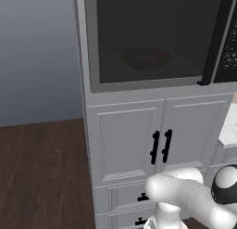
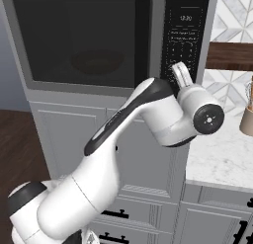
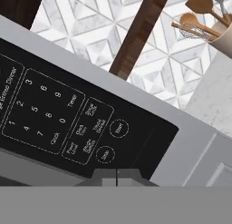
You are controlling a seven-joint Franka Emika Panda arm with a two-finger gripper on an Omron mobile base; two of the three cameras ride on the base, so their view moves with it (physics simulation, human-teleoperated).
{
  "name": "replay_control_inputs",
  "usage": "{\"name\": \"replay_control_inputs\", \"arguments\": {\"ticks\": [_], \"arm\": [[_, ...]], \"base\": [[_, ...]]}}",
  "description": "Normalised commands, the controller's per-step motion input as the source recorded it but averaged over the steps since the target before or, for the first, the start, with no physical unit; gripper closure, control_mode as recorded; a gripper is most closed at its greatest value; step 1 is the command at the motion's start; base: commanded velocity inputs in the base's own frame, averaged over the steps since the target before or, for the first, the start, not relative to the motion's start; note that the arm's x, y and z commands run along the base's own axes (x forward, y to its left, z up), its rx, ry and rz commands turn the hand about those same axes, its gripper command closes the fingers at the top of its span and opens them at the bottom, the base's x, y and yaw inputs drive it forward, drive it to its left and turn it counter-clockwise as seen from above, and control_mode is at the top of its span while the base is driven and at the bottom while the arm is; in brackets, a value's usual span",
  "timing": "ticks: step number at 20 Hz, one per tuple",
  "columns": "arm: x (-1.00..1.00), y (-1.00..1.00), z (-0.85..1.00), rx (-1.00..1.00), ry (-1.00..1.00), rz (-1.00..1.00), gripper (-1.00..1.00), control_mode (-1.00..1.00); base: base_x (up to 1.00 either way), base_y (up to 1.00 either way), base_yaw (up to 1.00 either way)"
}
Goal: Open the microwave, place the bowl with waffle inside the microwave, then close the microwave door and turn it on.
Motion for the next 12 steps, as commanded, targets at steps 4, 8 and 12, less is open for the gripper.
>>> {"name": "replay_control_inputs", "arguments": {"ticks": [4, 8, 12], "arm": [[0.46, 0.0, 0.0, 0.0, 0.0, 0.0, 1.0, -1.0], [0.42, 0.0, -0.03, 0.0, 0.0, 0.0, 1.0, -1.0], [0.47, 0.0, -0.17, 0.0, 0.0, 0.0, 1.0, -1.0]], "base": [[0.0, 0.0, 0.0], [0.0, 0.0, 0.0], [0.0, 0.0, 0.0]]}}
